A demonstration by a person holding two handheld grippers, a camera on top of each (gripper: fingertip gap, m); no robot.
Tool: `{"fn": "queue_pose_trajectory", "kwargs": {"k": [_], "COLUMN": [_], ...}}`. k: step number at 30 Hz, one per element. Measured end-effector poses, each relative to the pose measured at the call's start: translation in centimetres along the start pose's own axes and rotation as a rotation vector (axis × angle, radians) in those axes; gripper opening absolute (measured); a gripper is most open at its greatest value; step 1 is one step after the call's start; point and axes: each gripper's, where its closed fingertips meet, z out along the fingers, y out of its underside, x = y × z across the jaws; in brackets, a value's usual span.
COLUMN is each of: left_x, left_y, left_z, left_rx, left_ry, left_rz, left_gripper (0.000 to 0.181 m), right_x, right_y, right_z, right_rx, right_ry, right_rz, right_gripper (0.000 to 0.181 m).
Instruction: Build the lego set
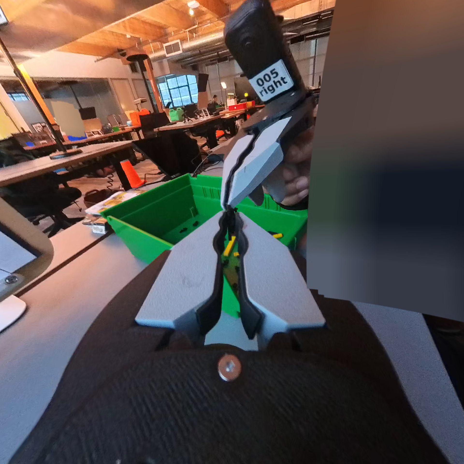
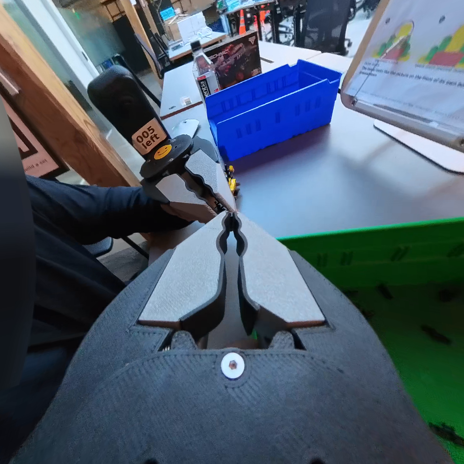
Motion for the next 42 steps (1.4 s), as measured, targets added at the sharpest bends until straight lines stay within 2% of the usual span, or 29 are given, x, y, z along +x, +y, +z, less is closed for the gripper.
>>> {"fn": "queue_pose_trajectory", "kwargs": {"k": [4, 7, 10, 12, 14, 16, 20, 23, 25, 26, 28, 38, 42], "left_x": [-0.3, 0.2, 0.3, 0.1, 0.0, 0.1, 0.4, 0.7, 0.9, 1.1, 1.3, 2.1, 1.8], "left_y": [0.4, -0.9, -1.5, -0.9, -0.1, 0.4, 0.9, 1.2, 1.2, 1.2, 1.0, 0.3, -0.6], "left_z": [0.1, -0.4, -0.6, -0.3, 0.0, 0.3, 0.5, 0.7, 0.7, 0.7, 0.7, 0.4, 0.1], "left_rx": [-0.003, 0.066, 0.095, 0.072, 0.034, 0.012, -0.017, -0.034, -0.040, -0.039, -0.031, -0.003, 0.053], "left_ry": [-0.016, -0.011, -0.006, 0.006, 0.021, 0.043, 0.066, 0.074, 0.083, 0.088, 0.096, 0.162, 0.185], "left_rz": [0.013, 0.073, 0.079, 0.033, -0.018, -0.064, -0.090, -0.079, -0.076, -0.073, -0.071, -0.108, -0.216], "left_gripper": [0.002, 0.001, 0.001, 0.002, 0.001, 0.001, 0.002, 0.002, 0.002, 0.002, 0.001, 0.001, 0.003], "right_x": [0.4, 1.5, 1.4, 2.6, 4.9, 6.6, 2.9, 3.3, 1.1, -0.2, -1.2, -1.6, -1.9], "right_y": [0.2, 0.0, -0.9, -0.1, 1.5, 2.2, 1.0, 1.6, 1.1, 0.7, 0.9, 1.0, 0.1], "right_z": [0.1, -0.3, -1.2, -1.6, -2.2, -3.1, -2.1, -1.9, -1.2, -1.0, -0.7, -0.4, -0.7], "right_rx": [0.002, 0.031, 0.096, 0.042, -0.076, -0.154, -0.112, -0.153, -0.095, -0.062, -0.073, -0.070, -0.035], "right_ry": [0.009, 0.050, -0.034, 0.052, 0.216, 0.359, 0.232, 0.275, 0.132, 0.053, -0.001, 0.012, 0.043], "right_rz": [0.060, 0.119, 0.175, 0.127, 0.032, -0.069, -0.207, -0.235, -0.229, -0.214, -0.214, -0.313, -0.373], "right_gripper": [0.000, 0.000, 0.000, 0.000, 0.023, 0.026, 0.023, 0.029, 0.009, 0.008, 0.008, 0.003, 0.000]}}
